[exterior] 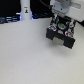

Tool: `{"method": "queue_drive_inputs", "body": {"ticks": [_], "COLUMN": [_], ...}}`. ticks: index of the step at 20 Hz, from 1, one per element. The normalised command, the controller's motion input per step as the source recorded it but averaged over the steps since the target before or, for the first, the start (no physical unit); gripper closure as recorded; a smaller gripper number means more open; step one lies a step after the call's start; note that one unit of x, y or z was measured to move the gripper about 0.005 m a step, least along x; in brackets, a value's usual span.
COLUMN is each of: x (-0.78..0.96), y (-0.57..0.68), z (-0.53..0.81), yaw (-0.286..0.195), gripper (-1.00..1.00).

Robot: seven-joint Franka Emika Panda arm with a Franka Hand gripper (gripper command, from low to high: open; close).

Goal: Open the kcup holder, insert the kcup into the holder, and close the kcup holder

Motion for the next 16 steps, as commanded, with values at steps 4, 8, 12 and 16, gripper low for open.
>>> {"method": "queue_drive_inputs", "body": {"ticks": [4, 8, 12, 16], "x": [0.44, 0.46, 0.56, 0.68], "y": [-0.32, -0.39, -0.39, -0.4], "z": [0.61, 0.54, 0.44, 0.28], "yaw": [0.059, 0.069, 0.062, 0.03], "gripper": [-1.0, -1.0, -1.0, -1.0]}}
